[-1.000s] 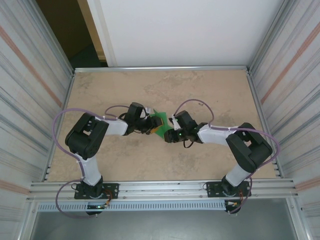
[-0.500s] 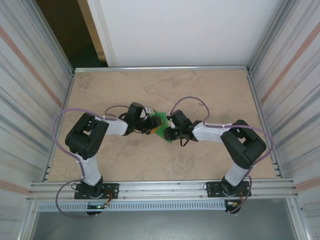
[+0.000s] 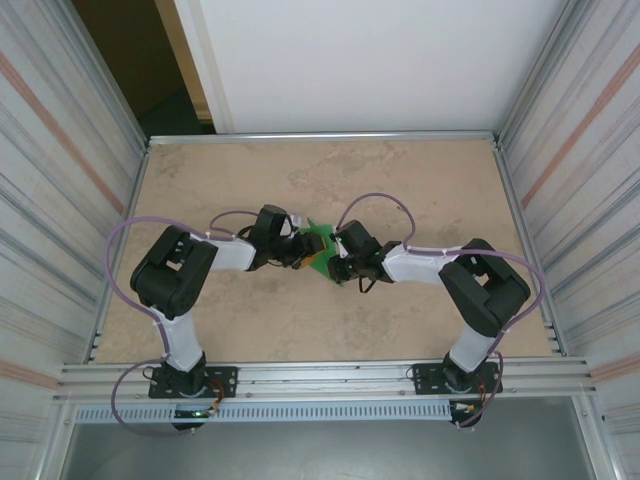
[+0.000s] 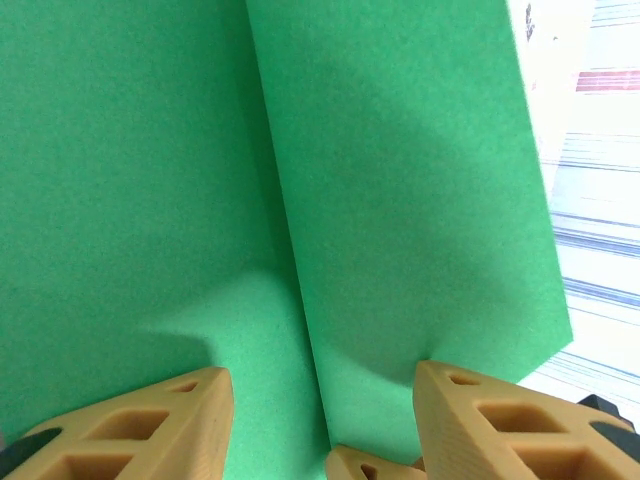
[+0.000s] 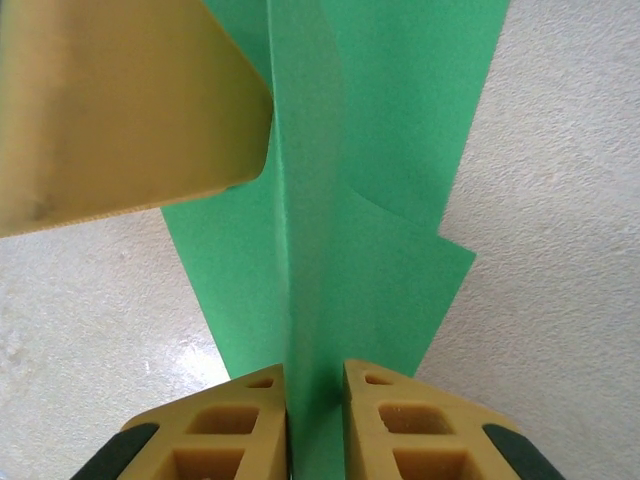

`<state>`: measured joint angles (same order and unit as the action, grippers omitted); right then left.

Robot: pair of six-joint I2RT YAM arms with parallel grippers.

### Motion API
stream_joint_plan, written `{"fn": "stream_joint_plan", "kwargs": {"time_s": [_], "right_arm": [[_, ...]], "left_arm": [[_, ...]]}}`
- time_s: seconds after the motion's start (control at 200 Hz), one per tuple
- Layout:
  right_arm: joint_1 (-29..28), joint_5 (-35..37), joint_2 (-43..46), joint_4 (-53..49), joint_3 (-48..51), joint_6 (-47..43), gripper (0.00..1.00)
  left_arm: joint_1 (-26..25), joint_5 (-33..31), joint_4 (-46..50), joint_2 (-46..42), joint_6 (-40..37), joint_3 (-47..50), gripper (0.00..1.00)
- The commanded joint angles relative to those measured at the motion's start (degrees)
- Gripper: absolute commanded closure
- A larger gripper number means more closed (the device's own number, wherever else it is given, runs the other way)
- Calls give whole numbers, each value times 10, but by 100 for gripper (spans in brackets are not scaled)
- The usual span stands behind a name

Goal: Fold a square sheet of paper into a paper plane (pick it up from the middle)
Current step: Fourth fold the wing at the center of the table.

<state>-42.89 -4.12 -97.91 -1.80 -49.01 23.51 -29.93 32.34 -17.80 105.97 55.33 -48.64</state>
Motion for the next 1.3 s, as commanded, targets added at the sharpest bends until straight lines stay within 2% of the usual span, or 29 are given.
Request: {"fn": "stream_joint_plan", "kwargs": {"time_s": [0.0, 0.321, 0.677, 0.982, 1.293], "right_arm": [[-4, 2, -10, -8, -14, -11, 83], [-4, -16, -3, 5, -2, -21, 91], [9, -74, 9, 43, 28, -27, 94], [27, -151, -4, 61, 32, -21, 96], [32, -178, -33, 48, 16, -17, 96]], "left_arm": [[-7, -16, 51, 20, -3, 10, 48], [-1, -16, 48, -13, -2, 10, 49], [12, -46, 29, -109, 0, 55, 58], [12, -42, -23, -116, 17, 97, 58], [9, -42, -38, -117, 22, 109, 59]]}}
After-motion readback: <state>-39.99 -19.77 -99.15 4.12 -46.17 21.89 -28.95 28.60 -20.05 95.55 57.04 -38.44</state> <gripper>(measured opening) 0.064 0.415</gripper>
